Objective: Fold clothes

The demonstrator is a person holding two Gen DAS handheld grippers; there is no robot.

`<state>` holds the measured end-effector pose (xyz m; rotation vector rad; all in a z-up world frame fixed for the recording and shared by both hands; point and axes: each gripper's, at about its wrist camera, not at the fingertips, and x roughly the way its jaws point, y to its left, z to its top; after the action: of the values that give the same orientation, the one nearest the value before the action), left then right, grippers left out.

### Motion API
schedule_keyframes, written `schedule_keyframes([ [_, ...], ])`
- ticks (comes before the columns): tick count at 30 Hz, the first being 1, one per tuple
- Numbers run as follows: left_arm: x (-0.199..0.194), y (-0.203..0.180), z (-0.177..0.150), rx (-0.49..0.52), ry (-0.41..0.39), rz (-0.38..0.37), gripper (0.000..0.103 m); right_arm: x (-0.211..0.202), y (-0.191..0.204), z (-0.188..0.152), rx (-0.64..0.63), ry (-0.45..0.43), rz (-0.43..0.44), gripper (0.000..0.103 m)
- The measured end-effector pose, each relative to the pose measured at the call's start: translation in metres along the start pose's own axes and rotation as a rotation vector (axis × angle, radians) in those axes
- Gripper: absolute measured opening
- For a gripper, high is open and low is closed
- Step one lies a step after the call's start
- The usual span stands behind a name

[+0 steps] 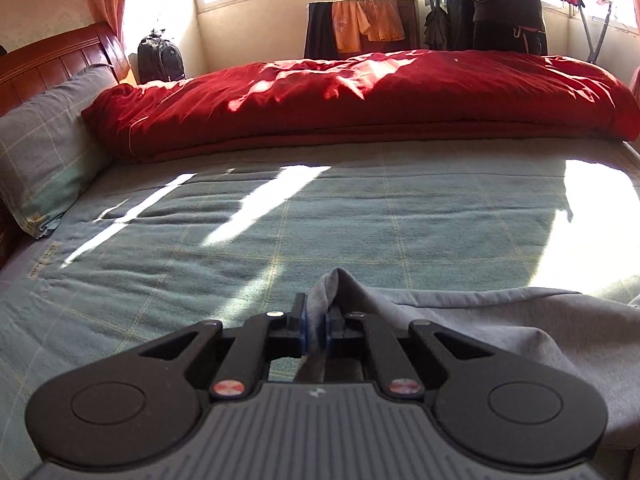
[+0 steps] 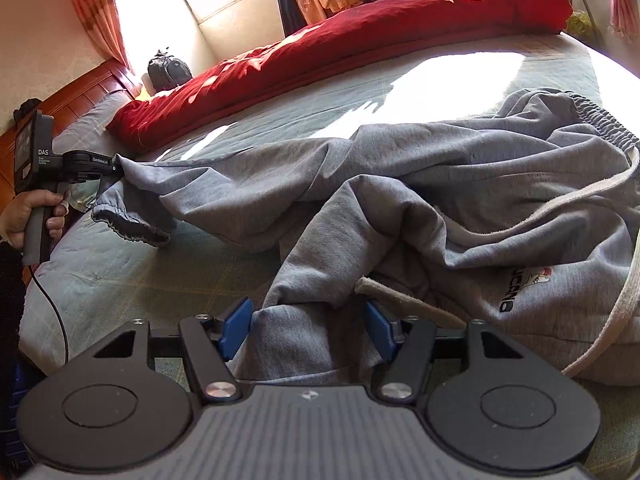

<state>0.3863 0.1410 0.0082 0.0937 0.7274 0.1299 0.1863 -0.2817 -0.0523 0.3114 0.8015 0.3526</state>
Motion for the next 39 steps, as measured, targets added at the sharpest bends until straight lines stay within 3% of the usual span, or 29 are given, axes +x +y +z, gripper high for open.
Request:
schedule_keyframes([
  [9,0.068,0.005,0.035,-0.022,0.08,0.08,0.006,-0.008,-0.005,0.009,-0.013,-0.056,-0.036,0.066],
  [16,0.114,0.005,0.038,-0.042,0.125,0.122,0.007,-0.001,-0.016,0.013,0.013,-0.05,-0.066,0.066],
  [18,0.123,0.004,0.035,-0.035,0.139,0.118,0.009,0.004,-0.016,0.015,0.02,-0.042,-0.07,0.066],
  [19,0.124,0.003,0.034,-0.027,0.146,0.113,0.017,0.007,-0.016,0.015,0.021,-0.037,-0.068,0.066],
  [25,0.112,0.012,0.037,-0.015,0.121,0.076,0.025,0.017,-0.008,0.019,0.003,-0.015,-0.057,0.066],
  [30,0.084,0.032,0.044,-0.076,0.072,0.02,0.036,0.016,0.002,0.02,-0.02,-0.014,-0.049,0.068],
  [32,0.075,0.04,0.046,-0.093,0.077,-0.011,0.05,0.014,0.006,0.019,-0.023,-0.014,-0.043,0.068],
  [33,0.071,0.043,0.045,-0.09,0.089,-0.019,0.052,0.013,0.008,0.019,-0.026,-0.018,-0.041,0.068],
  [37,0.054,0.044,0.03,-0.048,0.115,-0.007,0.053,0.005,0.018,0.018,-0.039,-0.032,-0.032,0.068],
  [39,0.045,0.048,0.019,-0.078,0.124,-0.053,0.054,0.0,0.023,0.016,-0.045,-0.036,-0.03,0.068],
])
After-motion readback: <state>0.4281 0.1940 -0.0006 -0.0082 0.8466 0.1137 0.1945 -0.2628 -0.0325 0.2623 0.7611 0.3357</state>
